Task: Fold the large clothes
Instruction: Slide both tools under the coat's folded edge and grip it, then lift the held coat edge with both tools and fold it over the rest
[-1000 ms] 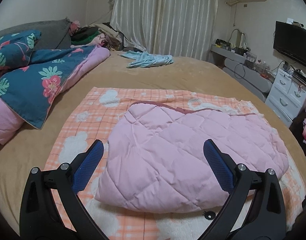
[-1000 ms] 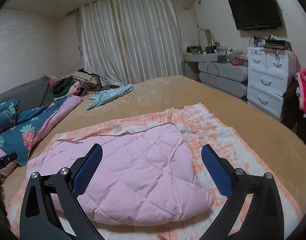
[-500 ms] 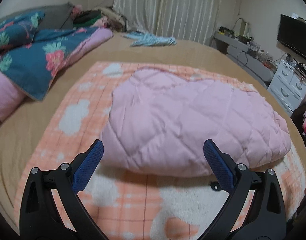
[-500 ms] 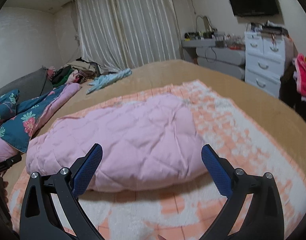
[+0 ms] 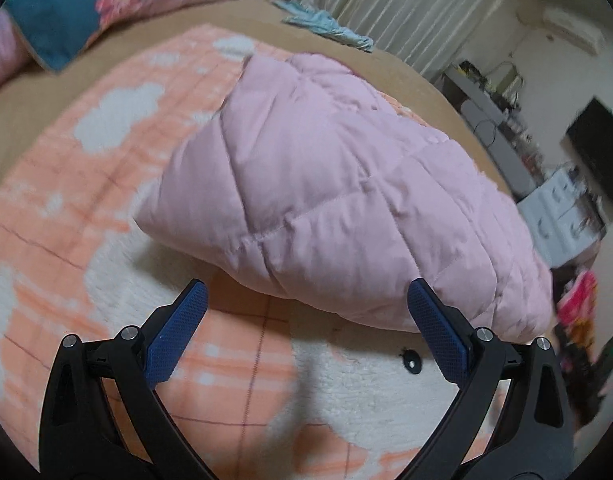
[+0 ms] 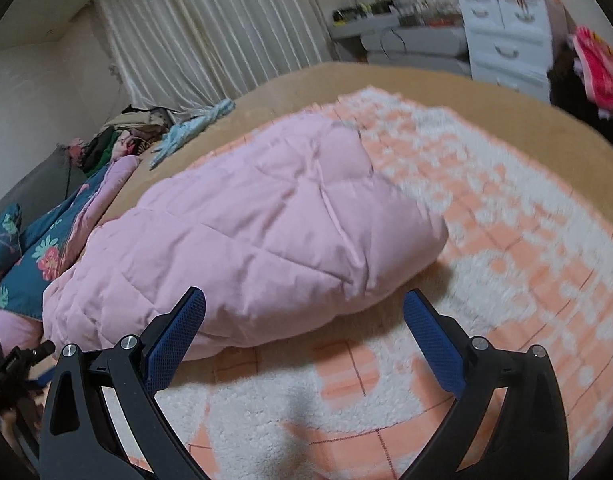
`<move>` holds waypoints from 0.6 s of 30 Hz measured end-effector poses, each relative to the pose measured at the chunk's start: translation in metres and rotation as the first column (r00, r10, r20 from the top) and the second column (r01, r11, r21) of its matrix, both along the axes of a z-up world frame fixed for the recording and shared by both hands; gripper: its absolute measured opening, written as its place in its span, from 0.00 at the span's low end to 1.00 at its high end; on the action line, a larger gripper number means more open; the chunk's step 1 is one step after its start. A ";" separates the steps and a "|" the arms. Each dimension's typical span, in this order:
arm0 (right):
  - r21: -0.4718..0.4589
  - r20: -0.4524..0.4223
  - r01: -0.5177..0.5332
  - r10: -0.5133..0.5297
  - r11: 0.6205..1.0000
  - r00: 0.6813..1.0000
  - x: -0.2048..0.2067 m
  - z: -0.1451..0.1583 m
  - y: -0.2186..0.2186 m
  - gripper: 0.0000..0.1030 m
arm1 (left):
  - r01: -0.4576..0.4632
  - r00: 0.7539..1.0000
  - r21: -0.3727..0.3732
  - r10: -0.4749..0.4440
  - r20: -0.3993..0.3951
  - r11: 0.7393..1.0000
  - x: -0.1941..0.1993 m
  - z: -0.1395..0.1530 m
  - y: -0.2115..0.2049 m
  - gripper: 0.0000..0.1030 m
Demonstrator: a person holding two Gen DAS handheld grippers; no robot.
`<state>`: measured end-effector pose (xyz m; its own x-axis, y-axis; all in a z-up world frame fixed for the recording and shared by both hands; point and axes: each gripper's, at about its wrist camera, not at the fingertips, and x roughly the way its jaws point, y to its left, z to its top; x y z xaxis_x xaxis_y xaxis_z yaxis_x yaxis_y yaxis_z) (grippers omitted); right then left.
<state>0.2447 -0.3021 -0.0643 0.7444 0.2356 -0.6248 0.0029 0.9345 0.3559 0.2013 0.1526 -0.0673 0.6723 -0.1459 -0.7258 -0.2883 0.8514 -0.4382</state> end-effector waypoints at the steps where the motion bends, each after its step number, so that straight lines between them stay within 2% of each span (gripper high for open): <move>1: 0.013 -0.020 0.007 -0.007 1.000 1.000 0.003 -0.005 -0.001 0.96 | -0.008 1.000 -0.021 0.008 -0.007 1.000 0.002 -0.005 0.002 0.91; 6: 0.075 -0.087 0.033 -0.026 0.997 0.996 0.016 -0.022 -0.004 0.96 | -0.047 0.999 -0.176 0.046 -0.010 0.983 0.011 -0.021 0.014 0.91; 18: 0.270 -0.151 0.055 -0.014 0.961 0.988 0.059 -0.046 -0.013 0.96 | -0.085 0.996 -0.316 0.086 -0.010 0.945 0.042 -0.035 0.026 0.92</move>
<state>0.3035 -0.3151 -0.1100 0.6604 0.3879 -0.6430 0.1048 0.8003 0.5904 0.2429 0.1788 -0.1024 0.6948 -0.3090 -0.6494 -0.3520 0.6414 -0.6817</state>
